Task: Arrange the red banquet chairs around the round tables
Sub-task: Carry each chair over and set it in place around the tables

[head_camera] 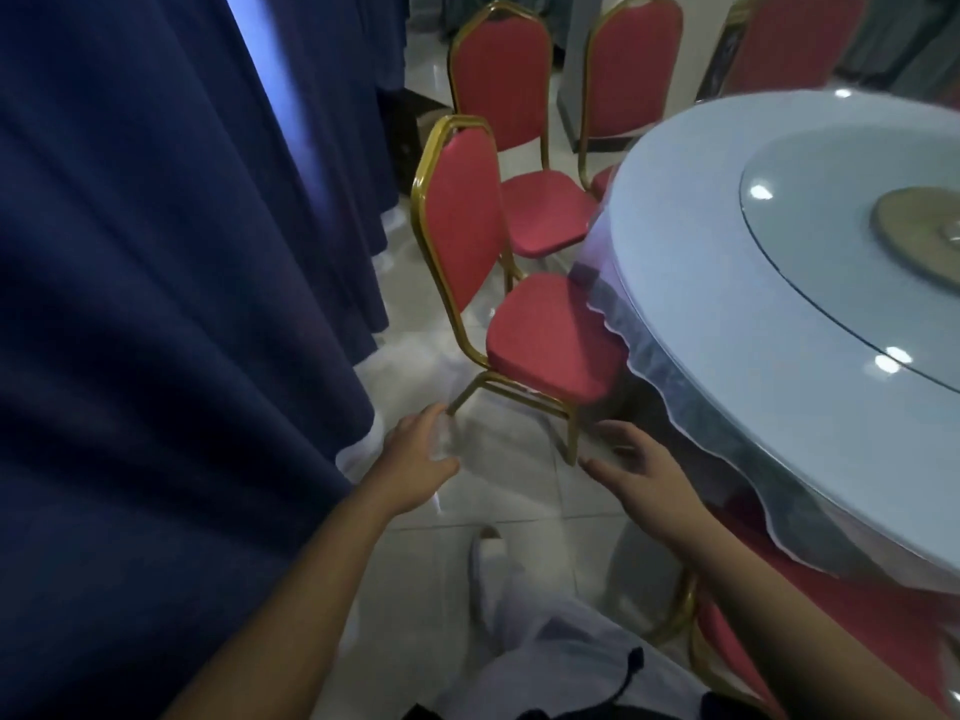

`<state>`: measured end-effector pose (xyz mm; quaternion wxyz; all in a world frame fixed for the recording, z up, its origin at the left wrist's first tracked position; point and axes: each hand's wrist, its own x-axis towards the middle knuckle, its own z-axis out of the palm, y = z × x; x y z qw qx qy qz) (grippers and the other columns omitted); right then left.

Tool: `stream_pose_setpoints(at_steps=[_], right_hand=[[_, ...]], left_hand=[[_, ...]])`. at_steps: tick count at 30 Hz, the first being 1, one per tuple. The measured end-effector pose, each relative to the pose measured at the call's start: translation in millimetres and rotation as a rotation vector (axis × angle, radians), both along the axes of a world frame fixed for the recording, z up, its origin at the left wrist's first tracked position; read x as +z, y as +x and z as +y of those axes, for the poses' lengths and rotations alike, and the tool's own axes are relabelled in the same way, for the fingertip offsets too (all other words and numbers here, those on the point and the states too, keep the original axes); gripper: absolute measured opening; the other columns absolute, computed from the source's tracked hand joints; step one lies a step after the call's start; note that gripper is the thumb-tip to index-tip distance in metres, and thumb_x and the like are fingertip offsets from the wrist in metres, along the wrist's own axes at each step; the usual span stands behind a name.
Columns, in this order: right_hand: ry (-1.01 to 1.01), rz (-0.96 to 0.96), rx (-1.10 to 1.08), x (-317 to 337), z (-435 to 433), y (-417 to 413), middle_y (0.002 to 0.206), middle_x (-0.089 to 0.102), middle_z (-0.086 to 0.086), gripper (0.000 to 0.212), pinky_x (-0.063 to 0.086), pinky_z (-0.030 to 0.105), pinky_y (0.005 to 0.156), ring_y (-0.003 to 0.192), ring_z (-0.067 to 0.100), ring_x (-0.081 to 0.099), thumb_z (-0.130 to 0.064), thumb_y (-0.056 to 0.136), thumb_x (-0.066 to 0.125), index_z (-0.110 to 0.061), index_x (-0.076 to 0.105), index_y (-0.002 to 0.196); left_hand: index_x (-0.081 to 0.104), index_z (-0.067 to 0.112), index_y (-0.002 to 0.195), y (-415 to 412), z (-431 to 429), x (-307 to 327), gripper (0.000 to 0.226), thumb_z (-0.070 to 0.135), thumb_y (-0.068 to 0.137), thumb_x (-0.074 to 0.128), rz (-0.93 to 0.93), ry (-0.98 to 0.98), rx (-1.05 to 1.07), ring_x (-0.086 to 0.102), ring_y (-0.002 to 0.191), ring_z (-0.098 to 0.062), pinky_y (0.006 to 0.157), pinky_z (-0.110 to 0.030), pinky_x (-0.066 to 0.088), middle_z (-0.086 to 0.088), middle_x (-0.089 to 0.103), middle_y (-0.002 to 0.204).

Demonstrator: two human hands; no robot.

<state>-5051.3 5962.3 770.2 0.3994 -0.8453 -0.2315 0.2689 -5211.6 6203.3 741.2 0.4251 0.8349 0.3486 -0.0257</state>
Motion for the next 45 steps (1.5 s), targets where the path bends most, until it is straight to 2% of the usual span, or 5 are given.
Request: stream_pose_setpoints(at_steps=[9,14,32,38,45], right_hand=[[0.152,0.102,-0.071,-28.2,194.4,95.9,0.097,0.063,-0.027,0.031,0.049,0.025,0.075,0.095,-0.006,0.061,-0.045,0.076,0.073,-0.048,0.059,0.104],[0.101,0.094,0.023,-32.0,305.7,141.3,0.128,0.054,-0.007,0.065,0.046,0.035,0.093,0.113,0.012,0.052,-0.046,0.077,0.073,-0.027,0.05,0.135],[-0.127,0.08,-0.284,-24.7,575.0,256.5,0.156,0.027,0.012,0.109,0.035,0.054,0.11,0.139,0.038,0.034,-0.054,0.077,0.073,-0.02,0.005,0.155],[-0.208,0.094,-0.428,-46.7,612.5,260.9,0.14,0.05,0.01,0.089,0.047,0.044,0.097,0.119,0.035,0.055,-0.034,0.081,0.062,-0.025,0.013,0.155],[-0.152,0.189,-0.454,-45.8,563.0,222.6,0.152,0.042,0.0,0.091,0.044,0.034,0.098,0.13,0.024,0.048,-0.025,0.079,0.063,-0.035,0.015,0.156]], left_hand=[[0.026,0.043,0.147,91.9,177.1,26.5,0.074,0.025,0.088,0.065,0.062,0.08,-0.025,0.026,0.141,-0.021,0.11,-0.041,0.035,0.007,0.022,0.156],[0.033,0.034,0.148,152.4,272.5,50.4,0.07,0.019,0.088,0.065,0.002,0.178,-0.016,0.034,0.119,-0.008,0.098,-0.025,0.033,0.002,0.031,0.15],[0.031,0.041,0.146,419.8,475.3,48.7,0.07,0.017,0.089,0.064,-0.159,0.14,-0.48,0.039,0.111,0.006,0.075,-0.005,0.03,0.009,0.033,0.15],[0.013,0.047,0.148,497.3,537.1,31.8,0.088,0.016,0.086,0.066,0.014,0.359,-0.765,0.013,0.147,-0.027,0.117,-0.048,0.026,0.009,0.012,0.16],[0.02,0.046,0.149,556.4,555.9,2.6,0.101,0.017,0.074,0.081,0.044,0.527,-1.071,0.013,0.146,-0.035,0.116,-0.05,0.022,0.0,0.012,0.161]])
